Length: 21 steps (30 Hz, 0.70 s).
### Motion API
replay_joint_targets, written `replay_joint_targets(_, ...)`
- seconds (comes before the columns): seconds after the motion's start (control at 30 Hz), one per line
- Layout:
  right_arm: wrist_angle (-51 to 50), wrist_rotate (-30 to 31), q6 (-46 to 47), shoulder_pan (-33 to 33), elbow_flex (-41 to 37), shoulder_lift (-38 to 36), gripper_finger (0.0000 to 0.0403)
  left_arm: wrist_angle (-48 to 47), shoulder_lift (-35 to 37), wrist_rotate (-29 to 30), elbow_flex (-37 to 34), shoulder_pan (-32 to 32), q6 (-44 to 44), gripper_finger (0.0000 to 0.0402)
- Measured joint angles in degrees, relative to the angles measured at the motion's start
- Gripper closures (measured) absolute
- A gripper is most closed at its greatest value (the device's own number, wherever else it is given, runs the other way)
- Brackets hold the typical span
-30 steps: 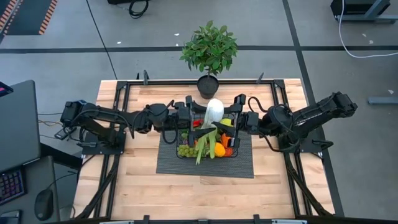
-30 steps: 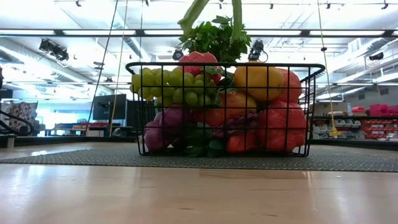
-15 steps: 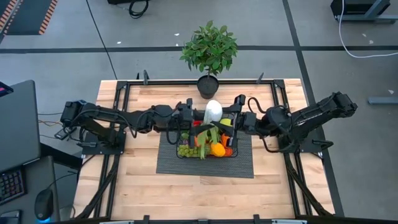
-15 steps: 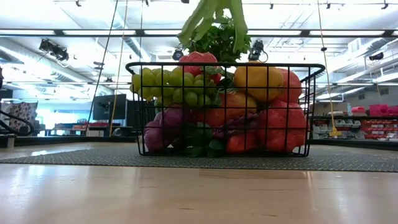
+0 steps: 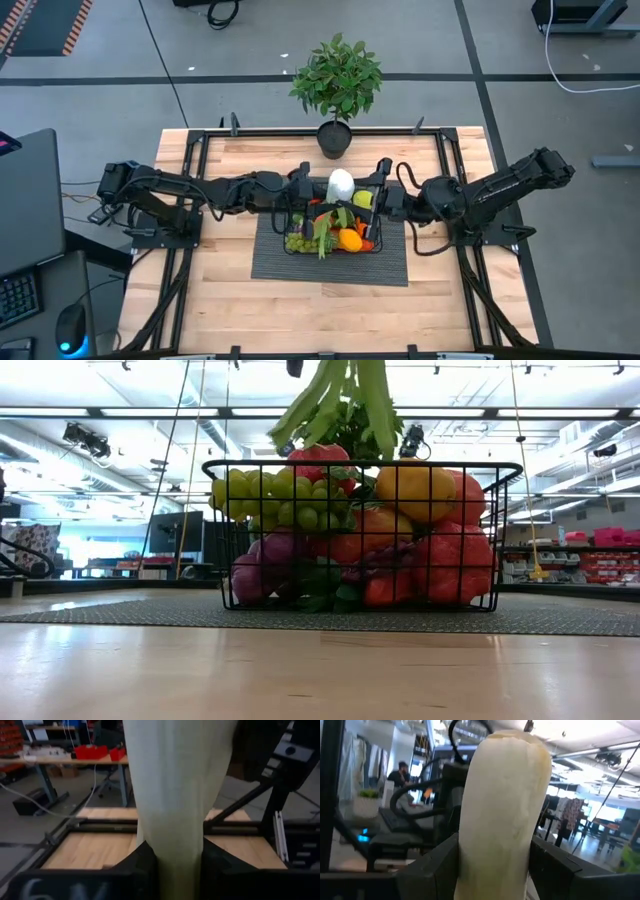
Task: Build produce basket
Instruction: Put the celery into the wire basket
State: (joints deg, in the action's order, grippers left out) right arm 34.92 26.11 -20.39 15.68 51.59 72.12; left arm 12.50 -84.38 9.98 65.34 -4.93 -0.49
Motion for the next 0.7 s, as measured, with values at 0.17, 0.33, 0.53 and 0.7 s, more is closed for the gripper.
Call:
replay_joint_targets(0.17,-3.9,0.3,3.9,1.1,0.0,0.0,0.0187,-2.8,0.0,0.3,0.0,0.0,-0.1,0.0312)
replay_joint_targets(0.33,-4.5,3.0,1.7,3.2,0.1,-0.2,0.0179,-4.4,2.7,0.9,-0.2,-0.1,1.9,0.0314)
replay_joint_targets(0.53,-6.5,8.9,-1.7,4.6,-0.2,0.1,0.0139,-2.2,8.8,3.1,0.2,0.0,1.8,0.0316)
replay_joint_targets(0.7,-7.7,10.1,-1.0,4.8,-0.1,-0.1,0.0094,-5.6,11.8,3.5,0.0,0.0,2.6,0.0316)
